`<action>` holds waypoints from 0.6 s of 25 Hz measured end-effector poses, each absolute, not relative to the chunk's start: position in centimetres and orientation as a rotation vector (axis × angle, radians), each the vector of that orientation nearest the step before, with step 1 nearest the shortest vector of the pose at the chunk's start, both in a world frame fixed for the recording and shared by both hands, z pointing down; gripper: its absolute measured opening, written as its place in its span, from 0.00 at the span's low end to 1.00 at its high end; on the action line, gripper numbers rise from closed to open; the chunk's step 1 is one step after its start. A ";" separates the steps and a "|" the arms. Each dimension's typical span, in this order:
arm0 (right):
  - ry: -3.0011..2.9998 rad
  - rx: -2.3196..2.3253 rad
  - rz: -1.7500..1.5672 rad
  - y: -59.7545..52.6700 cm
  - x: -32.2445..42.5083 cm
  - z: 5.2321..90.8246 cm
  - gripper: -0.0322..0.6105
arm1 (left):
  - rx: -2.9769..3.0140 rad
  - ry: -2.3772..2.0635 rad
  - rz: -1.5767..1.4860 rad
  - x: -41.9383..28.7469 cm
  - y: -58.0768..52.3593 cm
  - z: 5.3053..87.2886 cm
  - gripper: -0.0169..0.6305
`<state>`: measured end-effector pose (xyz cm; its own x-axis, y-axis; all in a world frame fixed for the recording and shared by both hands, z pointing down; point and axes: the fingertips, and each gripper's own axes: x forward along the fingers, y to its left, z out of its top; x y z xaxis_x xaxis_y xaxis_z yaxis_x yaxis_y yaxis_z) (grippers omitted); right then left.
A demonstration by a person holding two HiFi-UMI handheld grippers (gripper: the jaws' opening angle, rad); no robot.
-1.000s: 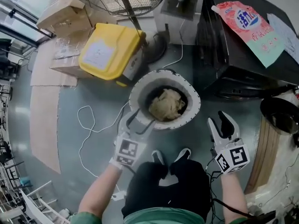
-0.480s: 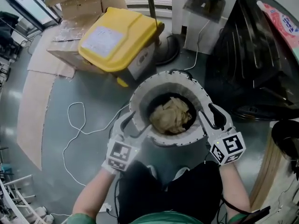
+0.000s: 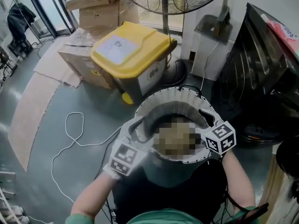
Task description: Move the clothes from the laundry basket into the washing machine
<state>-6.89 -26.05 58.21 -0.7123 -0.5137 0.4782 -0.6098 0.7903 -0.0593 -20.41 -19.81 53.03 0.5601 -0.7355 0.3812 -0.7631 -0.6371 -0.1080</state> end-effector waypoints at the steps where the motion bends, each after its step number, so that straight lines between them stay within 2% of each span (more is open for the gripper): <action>1: -2.508 0.796 0.297 -26.4 -7.8 59.2 0.51 | 2.705 -1.321 0.603 -21.2 -19.3 52.9 0.48; 6: -2.300 0.521 0.306 -28.8 -12.7 66.7 0.67 | 2.628 -1.418 0.578 -26.2 -17.2 52.1 0.49; 10: -2.148 0.345 0.365 -28.9 -15.3 74.6 0.75 | 2.523 -1.491 0.566 -30.1 -15.8 52.7 0.49; 15: -1.936 0.130 0.284 -27.3 -16.2 84.2 0.82 | 2.410 -1.563 0.599 -34.1 -14.2 54.1 0.49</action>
<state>-16.15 -27.32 84.25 -0.3743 0.0437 0.9263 -0.2245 0.9649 -0.1362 -34.13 -14.17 54.13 0.3561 -0.8239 0.4409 -0.9077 -0.4171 -0.0463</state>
